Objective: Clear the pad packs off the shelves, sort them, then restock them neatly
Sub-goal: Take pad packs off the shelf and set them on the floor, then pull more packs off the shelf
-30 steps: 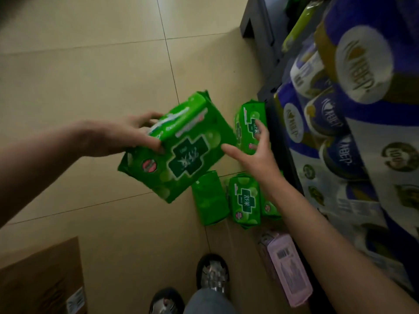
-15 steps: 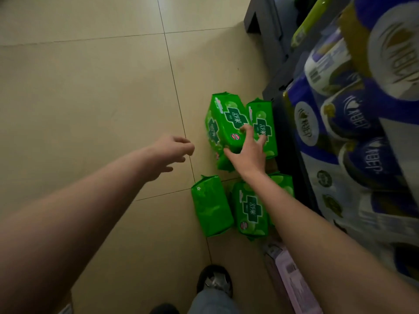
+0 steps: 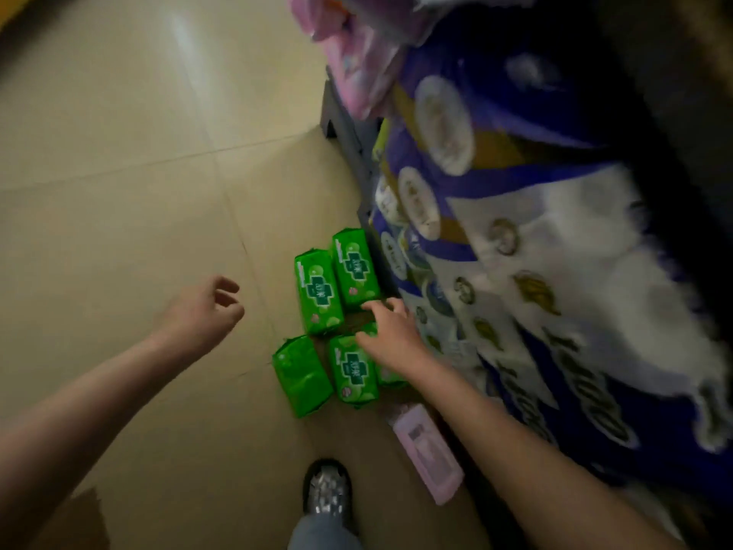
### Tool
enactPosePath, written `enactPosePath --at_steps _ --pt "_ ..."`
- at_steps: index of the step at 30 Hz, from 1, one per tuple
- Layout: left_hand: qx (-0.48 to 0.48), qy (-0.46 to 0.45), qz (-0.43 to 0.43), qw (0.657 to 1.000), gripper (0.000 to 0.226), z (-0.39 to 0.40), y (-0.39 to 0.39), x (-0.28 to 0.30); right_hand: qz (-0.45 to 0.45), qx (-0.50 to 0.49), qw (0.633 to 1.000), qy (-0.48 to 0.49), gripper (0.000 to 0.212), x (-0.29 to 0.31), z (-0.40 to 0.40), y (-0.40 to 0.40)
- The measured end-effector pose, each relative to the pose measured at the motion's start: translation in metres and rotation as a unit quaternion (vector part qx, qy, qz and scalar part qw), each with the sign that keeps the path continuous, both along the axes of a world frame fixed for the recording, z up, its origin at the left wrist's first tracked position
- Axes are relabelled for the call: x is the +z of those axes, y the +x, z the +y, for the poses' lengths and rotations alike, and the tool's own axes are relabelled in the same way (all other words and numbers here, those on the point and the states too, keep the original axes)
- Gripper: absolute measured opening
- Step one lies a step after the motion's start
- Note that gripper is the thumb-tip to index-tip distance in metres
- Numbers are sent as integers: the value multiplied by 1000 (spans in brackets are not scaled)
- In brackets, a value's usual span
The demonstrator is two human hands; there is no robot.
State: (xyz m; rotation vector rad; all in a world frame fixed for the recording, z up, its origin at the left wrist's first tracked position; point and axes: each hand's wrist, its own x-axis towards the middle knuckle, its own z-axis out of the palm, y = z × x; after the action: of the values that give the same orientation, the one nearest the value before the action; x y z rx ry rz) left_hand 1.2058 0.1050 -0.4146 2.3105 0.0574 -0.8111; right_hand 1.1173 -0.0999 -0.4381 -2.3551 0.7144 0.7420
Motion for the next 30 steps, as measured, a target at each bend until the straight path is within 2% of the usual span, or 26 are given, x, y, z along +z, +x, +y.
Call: enactPosePath --at_steps 7,10,12,13,15,16,17,19,21,23,25,30 --pt "-78 -95 -93 988 35 -79 -70 145 -164 -37 986 24 42 197 -21 -118" --pt "-132 -132 -107 977 36 -108 -118 187 -196 -32 980 6 42 248 -26 -187" --pt "-165 -143 -109 970 36 -124 -149 205 -222 -47 971 -74 43 274 -38 -231" --pt "-181 -150 -108 966 35 -132 -163 213 -248 -47 956 -150 44 286 -49 -250" --pt "-221 -158 -110 956 32 -146 -189 225 -308 -46 890 -334 53 312 -79 -283" --pt "-241 -163 -111 950 32 -152 -200 230 -305 -69 868 -385 62 323 -100 -298" --pt "-261 -167 -112 944 33 -158 -211 232 -270 -105 872 -396 76 332 -126 -311" --pt "-287 -164 -118 936 38 -169 -230 235 -167 -170 918 -317 106 341 -177 -330" --pt "-305 -162 -125 930 43 -178 -248 235 -127 -150 944 -264 119 332 -210 -339" --pt "-319 -162 -128 925 44 -184 -264 236 -105 -108 946 -287 120 312 -221 -339" --pt "-313 -162 -124 928 45 -187 -281 235 -57 -112 933 -336 114 301 -222 -331" --pt "-281 -170 -130 935 54 -178 -317 231 -143 -110 874 -450 92 316 -198 -321"
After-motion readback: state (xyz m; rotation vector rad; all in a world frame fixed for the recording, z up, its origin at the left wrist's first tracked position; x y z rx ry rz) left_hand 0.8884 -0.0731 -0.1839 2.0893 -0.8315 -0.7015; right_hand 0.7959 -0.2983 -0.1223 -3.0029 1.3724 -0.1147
